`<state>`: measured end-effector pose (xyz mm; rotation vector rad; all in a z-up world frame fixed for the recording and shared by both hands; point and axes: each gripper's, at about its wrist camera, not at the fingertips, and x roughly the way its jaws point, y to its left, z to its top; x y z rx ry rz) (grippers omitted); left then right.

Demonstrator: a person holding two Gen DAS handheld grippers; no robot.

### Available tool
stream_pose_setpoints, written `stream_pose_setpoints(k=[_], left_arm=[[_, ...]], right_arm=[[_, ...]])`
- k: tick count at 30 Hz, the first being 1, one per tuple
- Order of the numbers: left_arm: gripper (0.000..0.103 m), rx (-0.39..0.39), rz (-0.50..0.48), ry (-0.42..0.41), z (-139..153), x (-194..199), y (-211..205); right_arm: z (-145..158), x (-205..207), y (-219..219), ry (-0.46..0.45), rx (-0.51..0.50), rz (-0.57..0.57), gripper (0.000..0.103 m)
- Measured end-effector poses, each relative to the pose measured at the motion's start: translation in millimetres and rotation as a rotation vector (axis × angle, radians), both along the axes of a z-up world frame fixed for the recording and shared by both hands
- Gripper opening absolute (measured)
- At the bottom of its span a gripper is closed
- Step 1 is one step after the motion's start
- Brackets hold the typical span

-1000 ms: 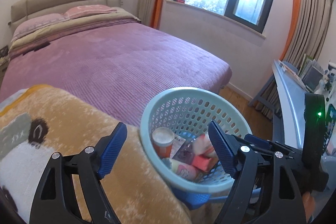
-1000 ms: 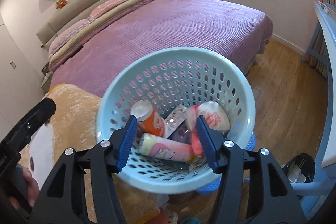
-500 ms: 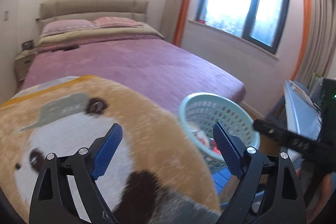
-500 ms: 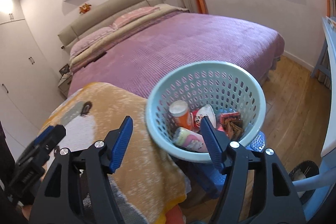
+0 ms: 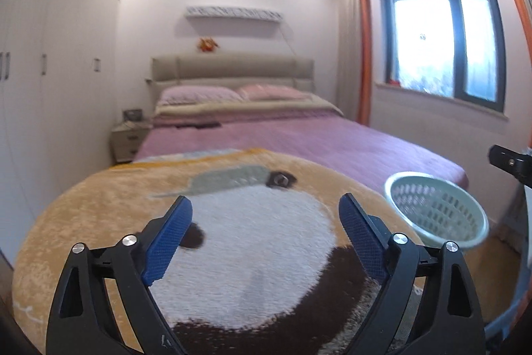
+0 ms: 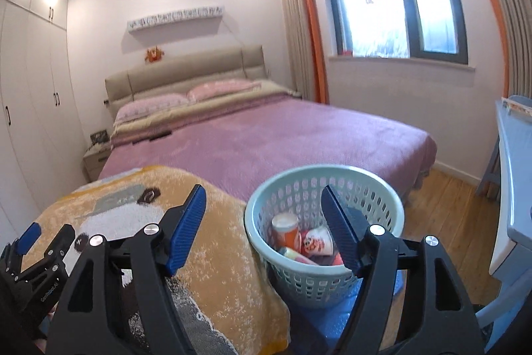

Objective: Collect trash

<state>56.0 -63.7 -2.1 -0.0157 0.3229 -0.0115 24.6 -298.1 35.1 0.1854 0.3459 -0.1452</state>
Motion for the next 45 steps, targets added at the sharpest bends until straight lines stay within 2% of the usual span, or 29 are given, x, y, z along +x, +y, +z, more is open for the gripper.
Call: stream_pose_setpoints(k=[3,10,17,28,29,31,36,39,45], left_arm=[[0.091,0.004,0.007,-0.033,3.9,-4.6,2.6],[0.093,0.035,-0.025,-0.023,3.1,-6.2,-2.8],[0.095,0.073,-0.036,-0.033,1.0,-10.5,-10.9],[0.096,0.065,-0.034,-0.014,-0.6,-7.7,-10.0],[0.096,0.064,-0.033,-0.013,-0.6,-7.3,-9.7],[0.096,0.062,-0.032,-0.010,-0.5,-6.7,-8.8],[0.096,0.061,-0.035,-0.005,-0.4,-6.5,-9.2],[0.096,0.056,-0.036,-0.001,-0.6,-6.0,-8.0],[0.096,0.046,-0.034,0.008,-1.2,-4.7,-6.7]], right_arm=[[1.0,-9.0,2.3,-0.033,-0.007,-0.016,0.068],[-7.5,-19.6,6.8,-0.052,-0.061,-0.078,0.068],[-12.2,-17.2,15.7,-0.035,-0.081,-0.062,0.068],[-15.2,-11.1,18.5,-0.011,-0.081,-0.050,0.068],[-15.4,-10.8,19.3,-0.009,-0.081,-0.049,0.070],[-16.3,-10.0,19.2,-0.004,-0.080,-0.055,0.079],[-15.6,-10.0,22.3,-0.009,-0.084,-0.049,0.079],[-16.1,-11.0,22.6,-0.009,-0.083,-0.052,0.087],[-17.2,-11.7,23.6,-0.005,-0.079,-0.046,0.087]])
